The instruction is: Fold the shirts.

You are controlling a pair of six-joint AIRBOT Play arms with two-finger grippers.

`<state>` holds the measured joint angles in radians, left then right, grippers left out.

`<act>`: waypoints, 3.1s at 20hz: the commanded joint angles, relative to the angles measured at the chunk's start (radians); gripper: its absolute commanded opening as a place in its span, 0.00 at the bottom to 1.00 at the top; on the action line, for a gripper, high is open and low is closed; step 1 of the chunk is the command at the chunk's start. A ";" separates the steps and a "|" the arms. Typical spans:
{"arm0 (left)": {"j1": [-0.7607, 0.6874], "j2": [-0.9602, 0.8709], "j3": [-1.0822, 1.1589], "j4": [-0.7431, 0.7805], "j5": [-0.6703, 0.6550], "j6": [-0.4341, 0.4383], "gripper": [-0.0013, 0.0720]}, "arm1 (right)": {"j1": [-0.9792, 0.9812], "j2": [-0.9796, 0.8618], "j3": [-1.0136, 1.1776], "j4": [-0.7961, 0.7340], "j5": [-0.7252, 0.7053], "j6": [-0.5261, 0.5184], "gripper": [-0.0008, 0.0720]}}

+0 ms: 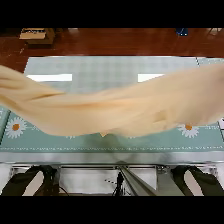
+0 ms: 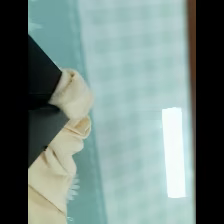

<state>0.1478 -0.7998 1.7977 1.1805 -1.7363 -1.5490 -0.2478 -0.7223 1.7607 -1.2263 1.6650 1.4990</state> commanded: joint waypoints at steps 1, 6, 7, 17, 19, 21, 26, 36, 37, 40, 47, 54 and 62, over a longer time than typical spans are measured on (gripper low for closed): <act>0.001 0.005 -0.223 -0.012 -0.060 0.023 0.05 | 0.000 -0.111 -0.010 -0.024 0.176 -0.026 0.05; -0.001 -0.084 -0.626 -0.195 0.221 0.087 0.05 | 0.000 -0.399 -0.024 0.013 0.154 -0.034 0.05; -0.001 -0.118 -0.682 -0.239 0.267 0.102 0.05 | 0.000 -0.457 -0.024 0.037 0.143 -0.034 0.05; -0.041 -0.572 -0.824 -0.452 0.697 0.242 0.05 | 0.015 -0.819 -0.024 0.134 -0.225 -0.071 0.05; -0.056 -0.634 -0.824 -0.532 0.734 0.310 0.05 | 0.015 -0.850 -0.024 0.134 -0.246 -0.071 0.05; -0.075 -0.676 -0.824 -0.605 0.766 0.364 0.05 | 0.015 -0.872 -0.024 0.134 -0.249 -0.071 0.05; 0.001 -0.697 -0.791 -0.638 0.686 0.468 0.39 | 0.015 -0.878 -0.024 0.137 -0.251 -0.079 0.05; 0.288 -0.666 -0.858 -0.392 0.272 0.352 0.67 | 0.015 -0.878 -0.024 0.148 -0.244 -0.083 0.05; 0.253 -0.667 -0.908 -0.406 0.317 0.371 0.67 | 0.015 -0.878 -0.024 0.148 -0.244 -0.083 0.05; 0.131 -0.680 -0.969 -0.407 0.438 0.370 0.70 | 0.015 -0.878 -0.024 0.148 -0.244 -0.083 0.05; -0.128 -0.747 -0.968 -0.533 0.590 0.366 0.70 | 0.015 -0.878 -0.024 0.148 -0.233 -0.083 0.05; -0.167 -0.793 -0.968 -0.617 0.600 0.375 0.05 | 0.015 -0.878 -0.024 0.148 -0.217 -0.083 0.05; 0.011 -0.520 -0.815 -0.668 0.376 0.415 0.05 | 0.014 -0.811 -0.023 0.180 -0.199 -0.108 0.05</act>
<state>0.0891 -1.4410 0.9085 0.5549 -1.2575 -1.1408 -0.2333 -1.5715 1.7370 -1.0706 1.4647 1.4113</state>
